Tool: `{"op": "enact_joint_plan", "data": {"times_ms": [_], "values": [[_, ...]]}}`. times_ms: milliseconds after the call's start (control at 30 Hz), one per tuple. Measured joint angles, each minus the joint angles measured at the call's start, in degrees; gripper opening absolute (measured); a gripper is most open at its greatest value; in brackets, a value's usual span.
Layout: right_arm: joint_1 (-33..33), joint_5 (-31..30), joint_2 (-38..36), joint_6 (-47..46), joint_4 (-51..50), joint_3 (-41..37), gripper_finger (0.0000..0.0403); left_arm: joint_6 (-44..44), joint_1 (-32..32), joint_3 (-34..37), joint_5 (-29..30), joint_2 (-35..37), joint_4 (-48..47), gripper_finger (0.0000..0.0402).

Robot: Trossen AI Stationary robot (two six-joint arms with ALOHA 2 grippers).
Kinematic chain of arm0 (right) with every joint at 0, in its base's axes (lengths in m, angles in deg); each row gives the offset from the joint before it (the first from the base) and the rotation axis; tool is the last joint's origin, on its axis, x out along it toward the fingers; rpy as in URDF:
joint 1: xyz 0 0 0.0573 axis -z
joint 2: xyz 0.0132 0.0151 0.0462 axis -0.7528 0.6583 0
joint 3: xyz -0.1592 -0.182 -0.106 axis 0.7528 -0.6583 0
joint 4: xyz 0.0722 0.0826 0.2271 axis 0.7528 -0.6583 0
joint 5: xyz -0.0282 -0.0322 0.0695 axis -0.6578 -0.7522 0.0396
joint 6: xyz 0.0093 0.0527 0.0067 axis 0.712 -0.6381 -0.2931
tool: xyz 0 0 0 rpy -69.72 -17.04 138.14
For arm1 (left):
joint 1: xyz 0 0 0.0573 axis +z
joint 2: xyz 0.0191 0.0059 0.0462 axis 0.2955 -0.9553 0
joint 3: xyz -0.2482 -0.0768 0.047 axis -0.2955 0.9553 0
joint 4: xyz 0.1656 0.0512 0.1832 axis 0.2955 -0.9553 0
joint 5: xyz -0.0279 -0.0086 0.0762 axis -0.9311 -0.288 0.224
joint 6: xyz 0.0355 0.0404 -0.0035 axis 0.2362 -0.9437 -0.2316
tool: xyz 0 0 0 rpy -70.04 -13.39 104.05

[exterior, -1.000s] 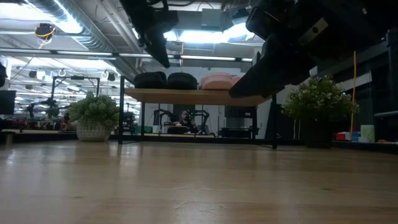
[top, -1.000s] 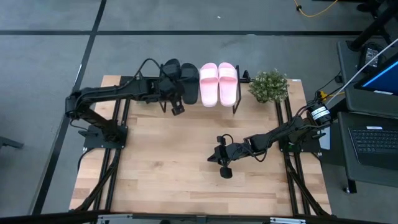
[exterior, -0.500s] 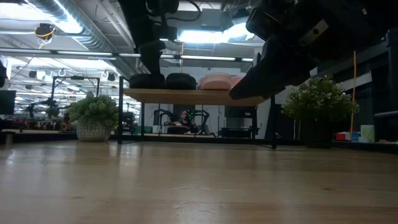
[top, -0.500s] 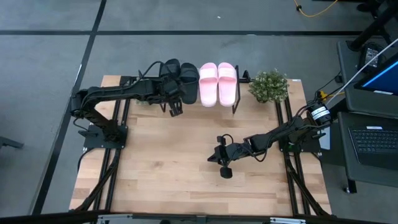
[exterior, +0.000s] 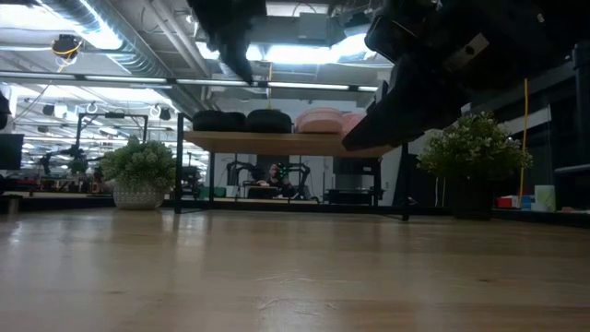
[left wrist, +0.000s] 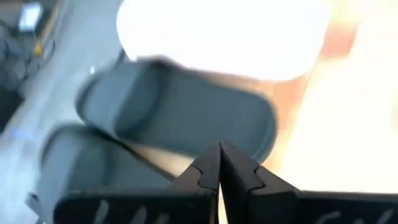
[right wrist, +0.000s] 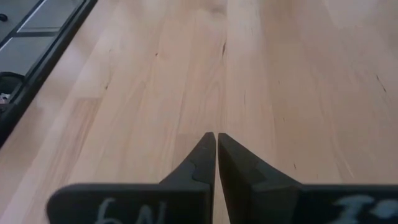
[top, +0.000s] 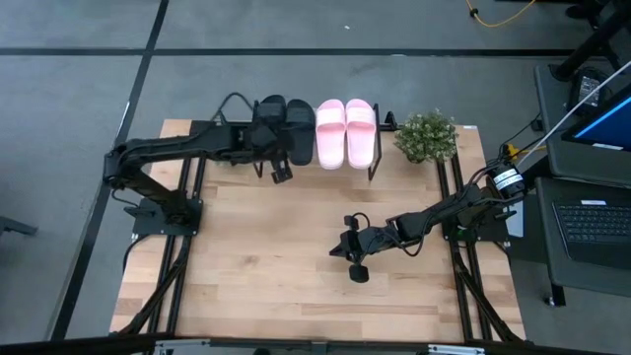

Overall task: Pick and place slides into the shelf
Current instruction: Return to Home Position

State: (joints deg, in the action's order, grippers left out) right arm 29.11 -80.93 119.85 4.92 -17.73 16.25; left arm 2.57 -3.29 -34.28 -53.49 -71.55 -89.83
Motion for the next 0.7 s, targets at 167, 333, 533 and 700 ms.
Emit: {"op": "enact_joint_plan", "data": {"times_ms": [167, 333, 533, 700], "values": [[0.0, 0.0, 0.0, 0.18, 0.05, 0.01, 0.0021, -1.05, -1.1, -1.64, -0.62, 5.71, 1.78, 0.0], [0.0, -0.02, 0.0, 1.29, 1.35, 0.01, 0.0021, -1.97, -1.19, 2.07, -7.46, 12.78, 4.32, 0.0], [0.43, 0.0, -0.02, 1.71, 4.7, 0.03, 0.0021, -2.35, -2.89, 13.01, -9.34, 22.98, 12.11, 0.0], [0.86, -0.07, -0.02, 1.78, 6.37, 0.03, 0.0021, -2.23, -4.49, 24.46, -9.62, 32.79, 21.86, 0.0]]}}
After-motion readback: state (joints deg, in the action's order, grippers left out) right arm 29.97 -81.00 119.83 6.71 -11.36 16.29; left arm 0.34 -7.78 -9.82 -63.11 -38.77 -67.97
